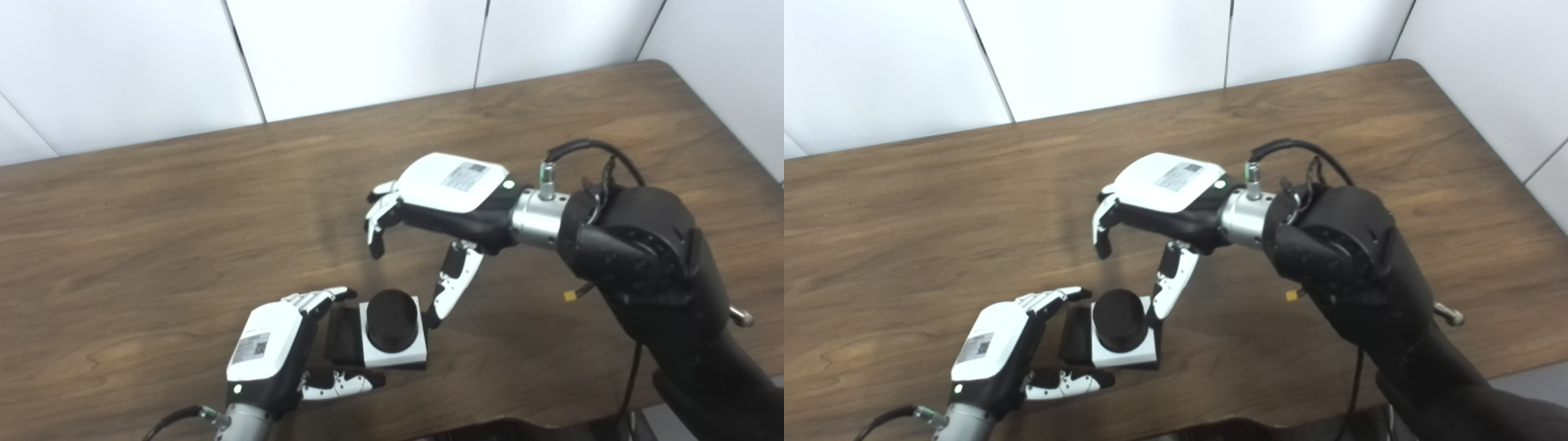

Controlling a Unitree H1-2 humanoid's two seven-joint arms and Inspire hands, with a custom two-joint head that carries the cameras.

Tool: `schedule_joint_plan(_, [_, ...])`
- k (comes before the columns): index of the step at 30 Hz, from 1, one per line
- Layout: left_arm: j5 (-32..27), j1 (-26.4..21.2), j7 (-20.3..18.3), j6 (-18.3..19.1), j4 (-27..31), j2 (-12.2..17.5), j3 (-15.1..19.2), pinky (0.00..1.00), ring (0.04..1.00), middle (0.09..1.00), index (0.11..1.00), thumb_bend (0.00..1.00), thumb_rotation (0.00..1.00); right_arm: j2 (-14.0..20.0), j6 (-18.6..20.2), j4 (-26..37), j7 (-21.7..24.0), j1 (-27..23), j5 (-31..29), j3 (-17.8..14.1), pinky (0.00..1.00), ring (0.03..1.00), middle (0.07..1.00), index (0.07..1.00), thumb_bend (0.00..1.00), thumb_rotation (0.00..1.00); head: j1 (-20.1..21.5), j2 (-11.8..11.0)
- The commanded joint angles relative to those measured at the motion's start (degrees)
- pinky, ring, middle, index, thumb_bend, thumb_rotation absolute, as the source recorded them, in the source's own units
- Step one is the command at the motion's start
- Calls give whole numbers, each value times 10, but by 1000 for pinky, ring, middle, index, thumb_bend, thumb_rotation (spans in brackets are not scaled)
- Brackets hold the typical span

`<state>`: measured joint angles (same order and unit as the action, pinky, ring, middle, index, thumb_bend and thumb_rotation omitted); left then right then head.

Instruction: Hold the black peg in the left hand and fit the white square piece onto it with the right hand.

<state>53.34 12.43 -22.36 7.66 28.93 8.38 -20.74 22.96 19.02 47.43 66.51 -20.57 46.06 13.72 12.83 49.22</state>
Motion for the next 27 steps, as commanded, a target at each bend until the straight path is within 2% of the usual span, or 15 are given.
schedule_joint_plan(1, [-14,-15,-57,36,26,21,14,903,890,888,922,1000,485,13,9,11,-14,-3,-9,-16,820,909,808,662,947,408,-4,-1])
schedule_joint_plan(3, [-29,-21,-94,54,45,33,25,918,923,918,953,1000,502,19,8,9,-21,6,-17,-25,807,901,809,679,906,461,-4,-1])
schedule_joint_plan(5, [-50,-24,-115,67,63,46,42,925,942,939,966,1000,503,25,10,7,-29,18,-21,-35,801,896,811,701,870,524,-13,-3])
schedule_joint_plan(9, [-78,-27,-135,84,85,67,68,934,952,955,972,1000,535,34,15,6,-40,32,-31,-50,798,905,821,729,816,599,-21,-7])
schedule_joint_plan(13, [-134,-25,-142,115,107,79,108,930,955,954,984,1000,534,40,24,3,-61,54,-44,-74,783,910,828,738,781,662,-35,-12])
schedule_joint_plan(15, [-198,-14,-123,129,105,68,145,890,955,957,983,1000,515,34,29,-4,-93,80,-65,-98,761,905,833,755,748,706,-41,-14])
schedule_joint_plan(17, [-254,-2,-88,126,95,47,179,845,947,957,980,1000,546,25,38,-13,-125,109,-84,-120,760,902,851,805,709,780,-48,-17])
schedule_joint_plan(20, [-362,14,-10,59,54,-7,229,851,914,930,938,985,635,-12,62,-29,-191,160,-136,-167,821,923,914,913,637,900,-56,-21])
schedule_joint_plan(23, [-404,22,46,11,26,-37,245,798,872,911,911,857,714,-44,55,-46,-250,203,-183,-198,857,940,954,951,577,973,-61,-24])
schedule_joint_plan(25, [-416,26,77,11,21,-50,248,798,882,921,921,700,820,-67,51,-54,-289,236,-203,-211,887,956,978,970,562,995,-66,-28])
schedule_joint_plan(27, [-440,26,104,23,19,-62,251,809,894,931,930,636,864,-89,44,-61,-329,265,-216,-217,904,962,984,975,549,999,-69,-28])
